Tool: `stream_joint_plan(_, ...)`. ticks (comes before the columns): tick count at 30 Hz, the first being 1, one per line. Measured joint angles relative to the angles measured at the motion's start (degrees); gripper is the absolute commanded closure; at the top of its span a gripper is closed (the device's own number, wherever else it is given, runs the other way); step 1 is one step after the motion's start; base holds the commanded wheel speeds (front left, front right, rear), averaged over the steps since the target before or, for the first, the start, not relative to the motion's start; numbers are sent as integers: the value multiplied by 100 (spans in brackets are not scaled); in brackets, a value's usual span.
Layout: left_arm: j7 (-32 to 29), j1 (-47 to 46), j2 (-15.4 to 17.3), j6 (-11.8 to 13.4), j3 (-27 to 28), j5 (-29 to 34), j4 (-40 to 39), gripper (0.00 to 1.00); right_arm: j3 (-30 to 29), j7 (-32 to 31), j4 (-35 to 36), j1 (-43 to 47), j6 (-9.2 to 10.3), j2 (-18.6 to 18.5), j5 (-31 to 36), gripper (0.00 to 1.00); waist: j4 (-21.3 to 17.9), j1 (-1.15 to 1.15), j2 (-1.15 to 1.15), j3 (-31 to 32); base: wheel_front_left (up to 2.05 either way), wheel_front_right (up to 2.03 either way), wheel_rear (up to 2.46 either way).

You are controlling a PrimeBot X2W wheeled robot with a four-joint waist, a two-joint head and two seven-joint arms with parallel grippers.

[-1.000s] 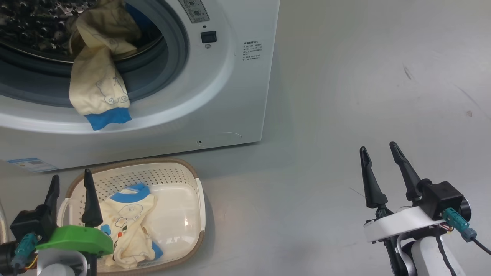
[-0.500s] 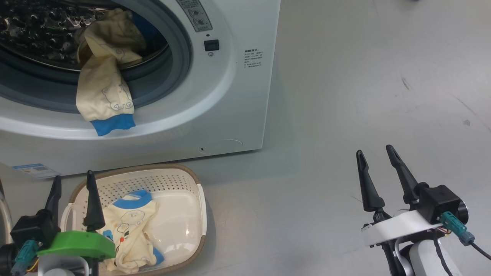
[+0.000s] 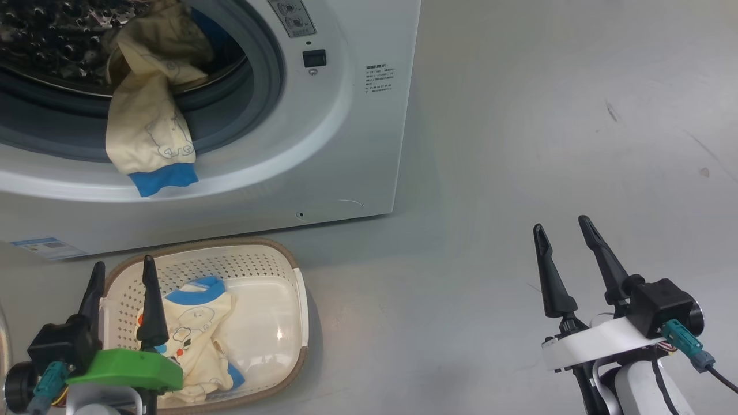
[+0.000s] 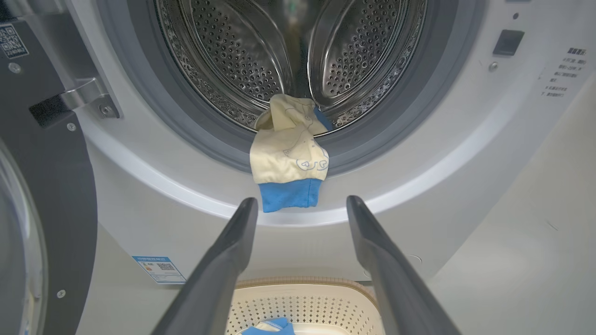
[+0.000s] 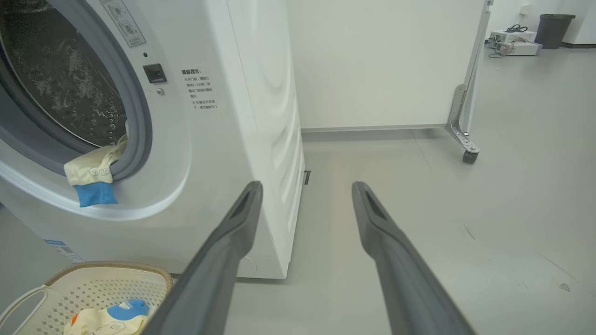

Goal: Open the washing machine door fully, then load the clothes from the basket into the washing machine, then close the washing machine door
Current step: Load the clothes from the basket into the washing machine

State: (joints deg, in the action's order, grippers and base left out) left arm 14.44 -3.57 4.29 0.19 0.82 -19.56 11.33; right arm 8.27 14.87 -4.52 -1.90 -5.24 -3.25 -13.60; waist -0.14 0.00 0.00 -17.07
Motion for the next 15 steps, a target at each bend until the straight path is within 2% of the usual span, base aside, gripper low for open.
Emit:
stream_joint_plan(5,-114,-128,14,-52,-86,18,45,0,69,0,75,-34,-23,0,19,0,-14,0,0,-184,0,0,0)
stream_joint_plan(15,-515,-1114,147,-109,-101,14,379,0,154,0,261,-386,-26,-1,102,0,-76,0,0,-733,0,0,0)
